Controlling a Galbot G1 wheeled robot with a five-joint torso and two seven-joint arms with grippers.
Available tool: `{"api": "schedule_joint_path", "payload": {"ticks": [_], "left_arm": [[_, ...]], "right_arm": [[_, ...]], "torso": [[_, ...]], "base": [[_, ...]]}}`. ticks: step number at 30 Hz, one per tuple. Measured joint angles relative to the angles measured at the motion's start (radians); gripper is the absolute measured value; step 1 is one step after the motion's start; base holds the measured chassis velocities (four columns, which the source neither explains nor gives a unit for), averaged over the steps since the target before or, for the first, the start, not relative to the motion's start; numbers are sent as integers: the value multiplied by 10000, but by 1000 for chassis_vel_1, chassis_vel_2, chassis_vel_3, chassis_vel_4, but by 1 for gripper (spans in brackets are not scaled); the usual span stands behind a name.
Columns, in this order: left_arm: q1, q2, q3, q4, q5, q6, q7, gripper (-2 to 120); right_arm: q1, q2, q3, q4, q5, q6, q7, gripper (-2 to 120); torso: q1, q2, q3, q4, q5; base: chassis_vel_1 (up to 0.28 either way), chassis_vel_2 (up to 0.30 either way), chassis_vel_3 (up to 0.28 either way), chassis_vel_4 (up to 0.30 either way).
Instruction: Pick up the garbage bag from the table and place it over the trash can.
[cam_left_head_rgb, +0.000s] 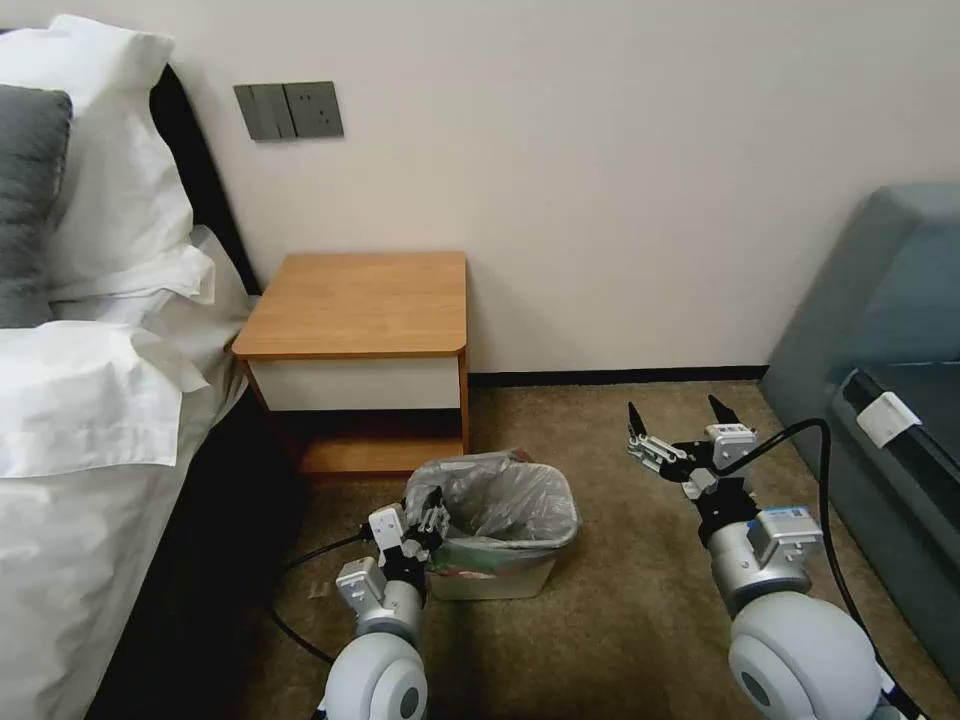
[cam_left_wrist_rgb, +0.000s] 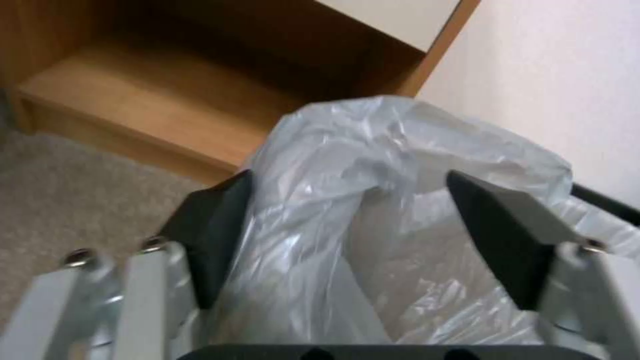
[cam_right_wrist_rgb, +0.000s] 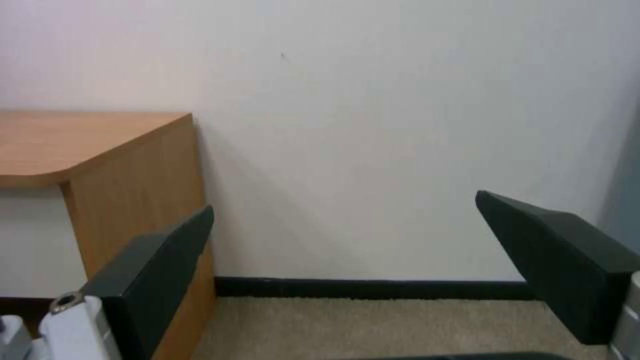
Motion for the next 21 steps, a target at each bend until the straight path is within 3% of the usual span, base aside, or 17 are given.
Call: {"api": "schedule_joint_path", "payload": {"ticks": [2, 5, 13, 19, 21], "left_arm": [[26, 13, -6, -12, 121, 7, -9, 82], [117, 56, -47, -26, 683, 33, -30, 97], [147, 51, -106, -4, 1679, -124, 66, 100], [222, 55, -111, -97, 1473, -65, 120, 100], [270, 58, -162, -253, 812, 43, 114, 100]], "right_arm": [[16, 0, -5, -17, 10, -1, 3, 100], [38, 15, -37, -53, 23, -5, 6, 100], [39, 111, -111, -61, 28, -8, 9, 100], [39, 146, -123, -63, 39, -13, 10, 100], [39, 177, -188, -113, 46, -14, 12, 100]], "torso": [[0, 1, 0, 0, 0], [0, 0, 0, 0, 0], [1, 0, 0, 0, 0], [0, 0, 0, 1, 0], [0, 1, 0, 0, 0]], "base": [[0, 0, 0, 0], [0, 0, 0, 0], [0, 0, 0, 0], [0, 0, 0, 0], [0, 0, 0, 0]]}}
